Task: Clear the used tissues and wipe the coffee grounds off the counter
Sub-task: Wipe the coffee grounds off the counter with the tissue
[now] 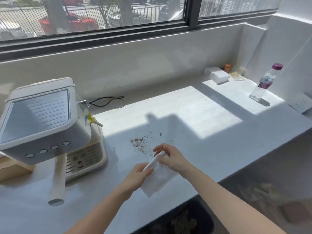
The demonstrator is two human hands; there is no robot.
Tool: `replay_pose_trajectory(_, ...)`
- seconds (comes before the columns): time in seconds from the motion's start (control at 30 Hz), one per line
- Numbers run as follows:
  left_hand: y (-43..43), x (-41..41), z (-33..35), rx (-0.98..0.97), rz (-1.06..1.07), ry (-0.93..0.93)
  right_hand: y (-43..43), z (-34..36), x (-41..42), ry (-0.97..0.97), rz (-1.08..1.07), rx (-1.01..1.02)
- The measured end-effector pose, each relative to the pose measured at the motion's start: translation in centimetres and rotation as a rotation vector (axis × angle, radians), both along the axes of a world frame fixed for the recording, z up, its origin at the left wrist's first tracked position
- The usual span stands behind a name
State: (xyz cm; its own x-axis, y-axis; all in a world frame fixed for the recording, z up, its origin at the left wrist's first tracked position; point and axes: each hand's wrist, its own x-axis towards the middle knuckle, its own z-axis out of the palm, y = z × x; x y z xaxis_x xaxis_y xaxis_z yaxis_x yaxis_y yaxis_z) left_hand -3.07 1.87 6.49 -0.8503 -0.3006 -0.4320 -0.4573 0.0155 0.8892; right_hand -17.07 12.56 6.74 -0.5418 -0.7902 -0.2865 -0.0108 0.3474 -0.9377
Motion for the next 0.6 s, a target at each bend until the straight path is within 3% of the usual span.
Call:
replay_pose_trajectory(0.17, 1.5, -0.1, -1.6, -0.005, 0.146, -0.034, -0.2, -2.5, -1.6, -0.09, 0.08, 0.003)
replay_pose_trajectory(0.3, 3.3, 0.5, -2.8, 0.006, 0.549, 0.002, 1.8, -3.7, -5.4, -0.053, 0.03, 0.016)
replay_pose_trajectory(0.4, 4.1, 0.9, -3.5, -0.191, 0.953, 0.06, 4.9, -5.4, -10.0, 0.193, -0.063, 0.085)
replay_pose_trajectory(0.47, 4.2, 1.2, -4.2, -0.378, 1.117, 0.044, 6.9, -6.9, -13.1, 0.456, -0.079, 0.17)
replay_pose_trajectory(0.6, 4.5, 2.4, -6.8, -0.637, 1.105, -0.028, 10.8, -10.7, -16.5, 0.876, 0.149, 0.544)
